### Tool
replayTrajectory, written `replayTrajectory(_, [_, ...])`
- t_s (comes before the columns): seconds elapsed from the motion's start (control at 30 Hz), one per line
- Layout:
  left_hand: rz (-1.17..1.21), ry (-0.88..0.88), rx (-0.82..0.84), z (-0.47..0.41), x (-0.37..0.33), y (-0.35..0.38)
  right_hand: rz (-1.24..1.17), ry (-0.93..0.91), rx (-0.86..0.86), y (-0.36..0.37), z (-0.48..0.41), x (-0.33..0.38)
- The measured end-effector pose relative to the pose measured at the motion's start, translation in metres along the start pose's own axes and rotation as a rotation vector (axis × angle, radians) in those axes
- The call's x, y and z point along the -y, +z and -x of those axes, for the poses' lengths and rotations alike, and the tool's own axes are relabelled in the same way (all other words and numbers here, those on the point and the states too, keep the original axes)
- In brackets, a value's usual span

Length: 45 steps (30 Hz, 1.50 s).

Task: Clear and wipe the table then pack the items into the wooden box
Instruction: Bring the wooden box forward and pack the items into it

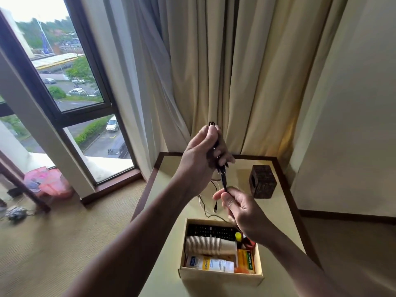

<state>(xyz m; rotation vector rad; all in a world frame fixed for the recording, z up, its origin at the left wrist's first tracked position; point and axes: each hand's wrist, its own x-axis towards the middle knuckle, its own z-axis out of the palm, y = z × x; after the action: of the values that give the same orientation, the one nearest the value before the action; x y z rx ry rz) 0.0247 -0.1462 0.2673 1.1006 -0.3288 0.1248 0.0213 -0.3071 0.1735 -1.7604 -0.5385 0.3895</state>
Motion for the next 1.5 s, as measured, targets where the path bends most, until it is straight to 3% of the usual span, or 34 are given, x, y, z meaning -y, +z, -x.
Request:
replayTrajectory(0.17, [-0.907,0.221,0.125,-0.007,0.002,-0.001,0.27,-0.185,0.029,0.0,0.008,0.017])
replayTrajectory(0.23, [-1.231,0.2,0.247,-0.003,0.006,-0.003,0.364,-0.269,0.042,-0.003,0.01,0.028])
replayTrajectory(0.3, [-1.412,0.098,0.331,0.001,0.007,-0.007,0.375,-0.328,0.022,-0.01,0.011,0.033])
replayTrajectory(0.37, [-1.269,-0.089,0.34,0.004,0.007,-0.013,0.29,-0.37,-0.056,-0.017,0.011,0.035])
replayTrajectory(0.47, [-0.817,-0.37,0.291,0.019,0.007,-0.021,0.263,-0.414,-0.186,-0.028,0.01,0.036])
replayTrajectory(0.53, [-0.563,-0.448,0.3,0.033,0.009,-0.027,0.274,-0.45,-0.261,-0.032,0.008,0.04])
replayTrajectory(0.77, [0.335,-0.443,0.251,0.07,0.011,-0.019,0.068,-0.318,-0.368,-0.025,-0.01,0.027])
replayTrajectory(0.87, [0.515,-0.352,0.222,0.074,0.009,-0.006,-0.038,-0.265,-0.373,-0.016,-0.016,0.022])
replayTrajectory(0.93, [0.504,-0.228,0.151,0.07,0.005,0.003,-0.058,-0.224,-0.338,-0.007,-0.017,0.015])
replayTrajectory(1.1, [-0.001,0.113,-0.126,0.046,-0.008,0.006,0.024,-0.245,-0.145,0.014,-0.003,0.005])
replayTrajectory(1.2, [-0.407,0.277,-0.089,0.032,-0.009,0.002,0.123,-0.255,0.0,0.019,0.002,0.002])
replayTrajectory(1.27, [-0.914,0.326,-0.011,0.026,-0.005,-0.005,0.179,-0.264,0.03,0.015,0.002,0.005])
replayTrajectory(1.37, [-1.549,0.161,0.192,0.021,-0.002,-0.01,0.198,-0.309,-0.077,0.002,0.001,0.015])
replayTrajectory(1.43, [-1.684,0.031,0.29,0.019,-0.003,-0.016,0.17,-0.331,-0.171,-0.011,0.001,0.022])
replayTrajectory(1.5, [-1.602,-0.096,0.321,0.018,-0.004,-0.023,0.153,-0.32,-0.25,-0.025,0.001,0.023])
